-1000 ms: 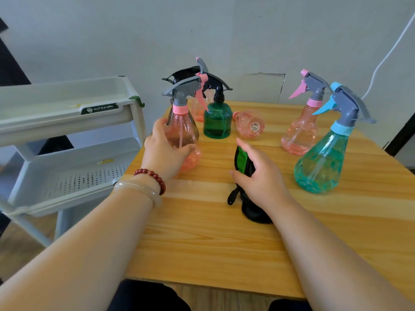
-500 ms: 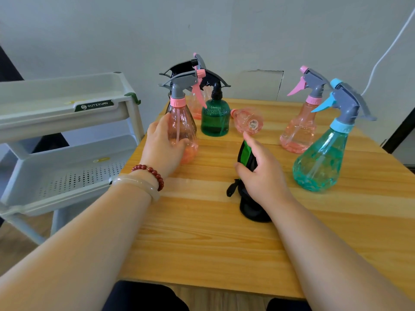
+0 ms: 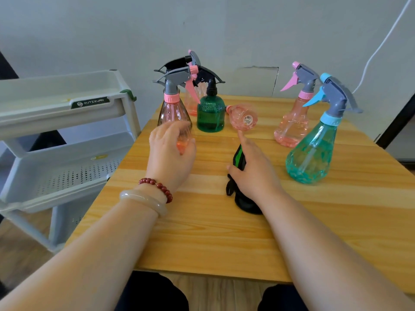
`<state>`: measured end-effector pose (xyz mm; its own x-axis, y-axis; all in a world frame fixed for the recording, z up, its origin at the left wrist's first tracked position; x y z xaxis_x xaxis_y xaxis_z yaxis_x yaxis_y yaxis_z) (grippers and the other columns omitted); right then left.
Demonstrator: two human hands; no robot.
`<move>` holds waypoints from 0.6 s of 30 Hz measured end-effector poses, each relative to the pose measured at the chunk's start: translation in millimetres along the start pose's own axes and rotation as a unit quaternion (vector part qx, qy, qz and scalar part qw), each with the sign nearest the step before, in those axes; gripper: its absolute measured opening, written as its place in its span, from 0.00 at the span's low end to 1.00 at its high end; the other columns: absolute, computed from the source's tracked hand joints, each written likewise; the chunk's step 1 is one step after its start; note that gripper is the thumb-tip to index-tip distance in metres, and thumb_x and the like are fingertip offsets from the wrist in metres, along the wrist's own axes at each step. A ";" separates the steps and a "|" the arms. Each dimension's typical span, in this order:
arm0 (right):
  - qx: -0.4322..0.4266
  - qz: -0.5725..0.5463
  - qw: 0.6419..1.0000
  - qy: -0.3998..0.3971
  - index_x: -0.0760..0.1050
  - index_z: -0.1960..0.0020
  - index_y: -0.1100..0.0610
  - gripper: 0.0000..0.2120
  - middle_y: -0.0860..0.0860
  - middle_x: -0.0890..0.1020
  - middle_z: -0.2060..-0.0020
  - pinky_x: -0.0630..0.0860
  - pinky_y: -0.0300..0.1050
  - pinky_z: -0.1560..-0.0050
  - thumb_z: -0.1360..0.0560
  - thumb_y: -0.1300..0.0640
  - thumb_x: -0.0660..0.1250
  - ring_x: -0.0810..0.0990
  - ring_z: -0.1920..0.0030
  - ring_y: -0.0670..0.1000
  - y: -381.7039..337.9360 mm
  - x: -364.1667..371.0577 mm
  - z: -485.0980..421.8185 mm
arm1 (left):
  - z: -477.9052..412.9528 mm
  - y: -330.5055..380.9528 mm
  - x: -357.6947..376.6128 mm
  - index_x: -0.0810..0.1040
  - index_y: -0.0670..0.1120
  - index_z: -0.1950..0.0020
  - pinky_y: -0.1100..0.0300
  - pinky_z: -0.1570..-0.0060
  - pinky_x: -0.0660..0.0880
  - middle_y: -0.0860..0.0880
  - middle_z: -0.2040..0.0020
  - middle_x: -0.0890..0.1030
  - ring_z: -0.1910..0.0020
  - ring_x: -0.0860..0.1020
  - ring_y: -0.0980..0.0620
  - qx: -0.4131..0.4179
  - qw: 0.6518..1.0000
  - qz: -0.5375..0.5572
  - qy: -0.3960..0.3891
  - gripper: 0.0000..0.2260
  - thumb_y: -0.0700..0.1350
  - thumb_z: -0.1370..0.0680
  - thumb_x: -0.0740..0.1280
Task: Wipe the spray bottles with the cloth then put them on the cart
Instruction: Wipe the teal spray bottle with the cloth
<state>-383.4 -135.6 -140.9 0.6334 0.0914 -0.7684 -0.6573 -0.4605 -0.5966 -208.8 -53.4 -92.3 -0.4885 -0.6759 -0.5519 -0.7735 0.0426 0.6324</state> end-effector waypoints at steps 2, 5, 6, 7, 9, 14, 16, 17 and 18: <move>0.000 0.002 1.000 0.012 0.52 0.21 0.44 0.35 0.45 0.63 0.24 0.63 0.48 0.29 0.22 0.57 0.66 0.63 0.26 0.54 -1.9 -2.7 1.9 | 5.0 6.2 6.0 0.77 0.47 0.35 0.54 0.31 0.67 0.55 0.40 0.73 0.32 0.69 0.48 0.008 1.000 0.008 -0.018 0.13 0.45 0.20 0.64; 0.003 0.037 0.999 -0.009 0.56 0.22 0.47 0.29 0.47 0.62 0.23 0.61 0.47 0.29 0.20 0.59 0.62 0.61 0.26 0.55 -3.1 -1.6 5.4 | 13.0 16.5 11.8 0.79 0.47 0.38 0.52 0.35 0.71 0.57 0.42 0.72 0.36 0.71 0.49 0.015 0.999 0.021 -0.032 0.12 0.44 0.20 0.65; 0.004 0.057 0.998 -0.026 0.56 0.22 0.48 0.28 0.47 0.58 0.22 0.59 0.46 0.28 0.19 0.58 0.61 0.59 0.24 0.55 -1.5 -1.0 7.4 | 15.5 19.5 15.9 0.79 0.47 0.38 0.54 0.37 0.72 0.57 0.42 0.72 0.38 0.72 0.51 0.015 0.999 0.024 -0.044 0.11 0.43 0.20 0.65; 0.001 0.079 0.996 -0.043 0.56 0.22 0.48 0.27 0.46 0.54 0.21 0.58 0.46 0.27 0.18 0.55 0.60 0.56 0.23 0.55 -0.8 0.6 9.6 | 17.4 21.2 19.3 0.79 0.47 0.38 0.56 0.38 0.72 0.57 0.43 0.73 0.39 0.72 0.52 0.014 0.998 0.026 -0.056 0.11 0.43 0.20 0.65; -0.017 0.114 0.992 -0.053 0.55 0.21 0.48 0.26 0.46 0.51 0.21 0.57 0.46 0.27 0.17 0.49 0.58 0.54 0.23 0.54 -0.4 -2.5 17.5 | 20.8 24.9 26.9 0.79 0.48 0.38 0.59 0.40 0.72 0.56 0.42 0.74 0.41 0.72 0.55 0.012 0.996 0.029 -0.078 0.11 0.44 0.20 0.65; -0.123 0.053 0.988 0.080 0.71 0.28 0.51 0.23 0.50 0.72 0.32 0.71 0.50 0.35 0.21 0.48 0.65 0.71 0.33 0.53 -15.6 -43.1 40.3 | 35.7 44.7 46.9 0.80 0.47 0.38 0.64 0.41 0.70 0.53 0.42 0.77 0.43 0.72 0.60 0.045 0.991 0.048 -0.117 0.11 0.44 0.20 0.67; -0.176 0.031 0.963 0.204 0.79 0.38 0.57 0.17 0.51 0.80 0.44 0.75 0.47 0.42 0.23 0.50 0.68 0.77 0.43 0.52 -22.1 -75.4 52.6 | 41.6 51.2 52.5 0.80 0.47 0.38 0.68 0.43 0.70 0.55 0.44 0.76 0.44 0.71 0.63 0.050 0.990 0.056 -0.121 0.11 0.44 0.20 0.67; -0.193 0.038 0.943 0.269 0.81 0.43 0.59 0.15 0.52 0.80 0.49 0.74 0.45 0.45 0.23 0.51 0.68 0.77 0.47 0.52 -22.7 -91.4 60.9 | 43.5 53.8 54.8 0.80 0.48 0.38 0.70 0.44 0.70 0.56 0.44 0.76 0.44 0.71 0.63 0.047 0.989 0.062 -0.125 0.11 0.45 0.20 0.67; -0.201 0.051 0.921 0.329 0.82 0.47 0.60 0.13 0.53 0.80 0.52 0.73 0.45 0.46 0.24 0.51 0.68 0.77 0.49 0.53 -20.8 -105.4 69.4 | 44.9 56.2 58.0 0.80 0.49 0.38 0.70 0.43 0.70 0.56 0.42 0.75 0.42 0.71 0.62 0.044 0.987 0.070 -0.135 0.12 0.46 0.20 0.67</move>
<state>-464.8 -74.4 -63.6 0.7738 -0.4649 -0.4303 -0.6067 -0.7392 -0.2923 -298.8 -57.2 -113.2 -0.6742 -0.4390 -0.5939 -0.7163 0.1931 0.6705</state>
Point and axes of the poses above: each hand's wrist, its own z-axis away from the middle knuckle, its own x-axis out of the palm, y = z × x, the point moved 10 cm from there along -z, towards the middle knuckle
